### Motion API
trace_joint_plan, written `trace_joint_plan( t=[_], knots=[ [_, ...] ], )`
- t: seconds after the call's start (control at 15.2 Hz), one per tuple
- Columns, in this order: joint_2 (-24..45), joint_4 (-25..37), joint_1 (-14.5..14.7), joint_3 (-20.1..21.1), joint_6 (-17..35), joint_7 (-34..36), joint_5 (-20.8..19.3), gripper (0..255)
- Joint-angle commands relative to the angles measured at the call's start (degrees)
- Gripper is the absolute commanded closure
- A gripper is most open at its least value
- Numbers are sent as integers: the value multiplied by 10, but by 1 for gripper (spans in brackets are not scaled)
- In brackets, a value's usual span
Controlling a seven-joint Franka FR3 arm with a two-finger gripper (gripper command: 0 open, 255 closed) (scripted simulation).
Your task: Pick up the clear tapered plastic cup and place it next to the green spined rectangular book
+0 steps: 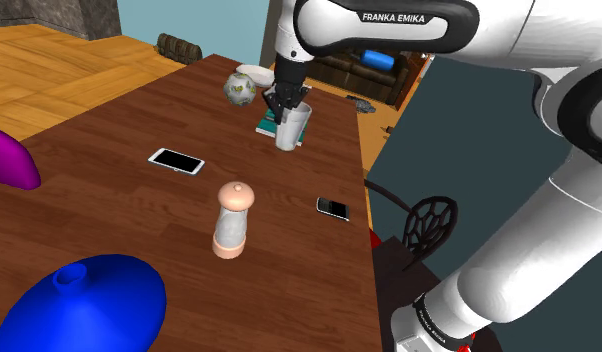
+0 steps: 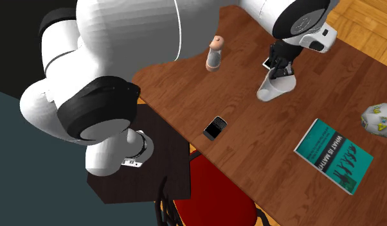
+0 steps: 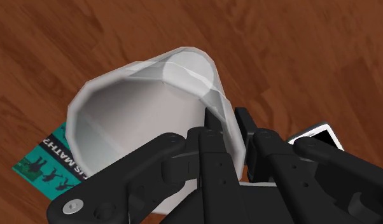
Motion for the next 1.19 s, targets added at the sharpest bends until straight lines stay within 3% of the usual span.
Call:
trace_joint_plan(
  t=[0.0,0.46,0.53,0.59,1.12],
  knots=[
    [49,48,3,-3,-4,2,-22,255],
    [224,264,32,-26,-54,-15,-84,255],
    [253,305,39,-30,-67,-20,-92,255],
    [310,391,55,-38,-94,-31,-105,255],
    [304,317,44,-40,-29,-20,-105,255]
  ],
)
